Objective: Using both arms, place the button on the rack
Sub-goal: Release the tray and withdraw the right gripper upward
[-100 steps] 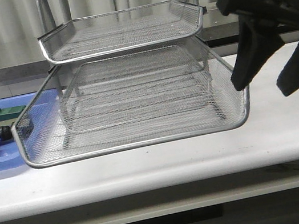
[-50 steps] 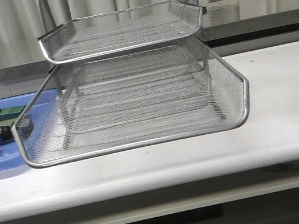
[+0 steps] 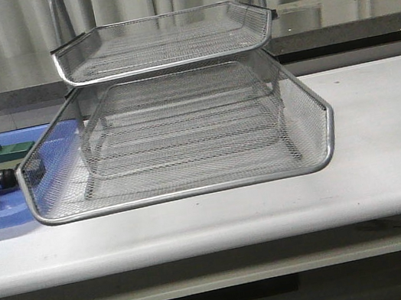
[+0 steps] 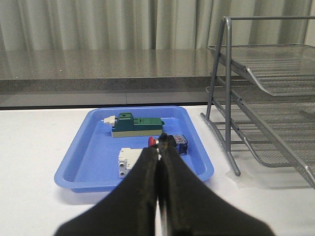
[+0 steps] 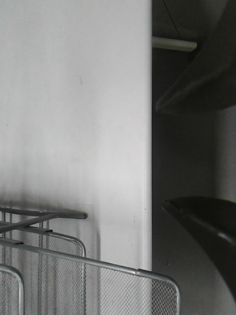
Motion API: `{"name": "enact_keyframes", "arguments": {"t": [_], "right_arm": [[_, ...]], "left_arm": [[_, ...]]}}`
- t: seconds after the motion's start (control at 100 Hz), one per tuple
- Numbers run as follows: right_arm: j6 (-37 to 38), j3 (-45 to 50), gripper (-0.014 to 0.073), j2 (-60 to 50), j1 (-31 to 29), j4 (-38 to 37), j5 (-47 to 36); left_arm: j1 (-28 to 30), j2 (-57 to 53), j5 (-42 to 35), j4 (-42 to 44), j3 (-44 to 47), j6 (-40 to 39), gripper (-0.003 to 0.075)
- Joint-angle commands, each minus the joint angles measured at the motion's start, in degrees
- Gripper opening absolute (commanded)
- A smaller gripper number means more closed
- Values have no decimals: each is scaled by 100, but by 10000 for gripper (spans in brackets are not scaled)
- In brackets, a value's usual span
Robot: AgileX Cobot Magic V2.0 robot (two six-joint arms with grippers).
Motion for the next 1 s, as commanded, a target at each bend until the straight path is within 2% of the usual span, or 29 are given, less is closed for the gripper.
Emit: {"name": "enact_keyframes", "arguments": {"t": [0.0, 0.16, 0.3, 0.83, 0.99], "right_arm": [[22, -131, 269, -167, -12, -172, -284], [22, -131, 40, -251, -12, -31, -187], [22, -131, -71, -251, -12, 132, 0], [22, -131, -67, -251, -12, 155, 149], [22, -131, -67, -251, -12, 155, 149]], "left_arm": [[11, -206, -449, -1, 270, -60, -20], [11, -206, -449, -1, 270, -60, -20], [11, -206, -449, -1, 270, -60, -20], [11, -206, -449, -1, 270, -60, -20], [11, -206, -700, -1, 270, -60, -20]]}}
